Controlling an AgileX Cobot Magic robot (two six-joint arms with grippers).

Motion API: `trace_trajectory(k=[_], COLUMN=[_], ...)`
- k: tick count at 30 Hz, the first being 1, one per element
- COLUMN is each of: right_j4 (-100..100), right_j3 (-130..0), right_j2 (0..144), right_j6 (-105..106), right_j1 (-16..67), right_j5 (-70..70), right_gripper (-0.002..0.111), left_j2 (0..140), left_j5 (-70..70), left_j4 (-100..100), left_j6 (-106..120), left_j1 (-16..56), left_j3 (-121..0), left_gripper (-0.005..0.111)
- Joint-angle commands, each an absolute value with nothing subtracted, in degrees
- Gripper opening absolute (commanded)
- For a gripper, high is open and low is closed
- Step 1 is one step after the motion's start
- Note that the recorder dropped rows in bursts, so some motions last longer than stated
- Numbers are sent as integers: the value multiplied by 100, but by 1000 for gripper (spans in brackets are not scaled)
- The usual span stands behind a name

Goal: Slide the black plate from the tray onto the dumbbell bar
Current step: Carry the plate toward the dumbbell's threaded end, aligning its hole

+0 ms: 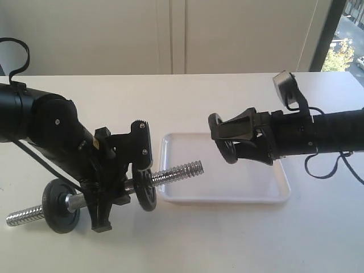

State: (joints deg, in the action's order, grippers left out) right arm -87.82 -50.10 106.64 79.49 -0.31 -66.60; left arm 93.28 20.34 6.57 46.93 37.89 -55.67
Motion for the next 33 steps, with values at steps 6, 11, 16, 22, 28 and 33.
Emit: trace_trajectory(k=[6,11,16,22,28,33], right_j4=[-9550,-9771,-9942,-9995,-9995,-9970], right_j3=[-4299,-4153,-4153,-4153,-4153,-4153], right_j2=[10544,10544,10544,10544,10368,10266], right_j6=[8404,8489,8489,8489,8489,8352], right_j1=[-47,186,406,458,458,458], right_j5=[-6996,-6996,-6996,-6996,-6996,-6996], right_gripper=[0,0,0,0,0,0], left_j2=[9074,9074,9074,9074,9074,9074], left_j5=[1417,1328,1328,1328,1352,1352], left_j4=[849,849,849,849,849,849], left_j6=[4563,4563,4563,4563,4563,4563], left_j1=[3779,3779,3779,3779,3779,3779], left_j3=[-5662,-5662,-5662,-5662,-5662,-5662], left_gripper=[0,0,0,0,0,0])
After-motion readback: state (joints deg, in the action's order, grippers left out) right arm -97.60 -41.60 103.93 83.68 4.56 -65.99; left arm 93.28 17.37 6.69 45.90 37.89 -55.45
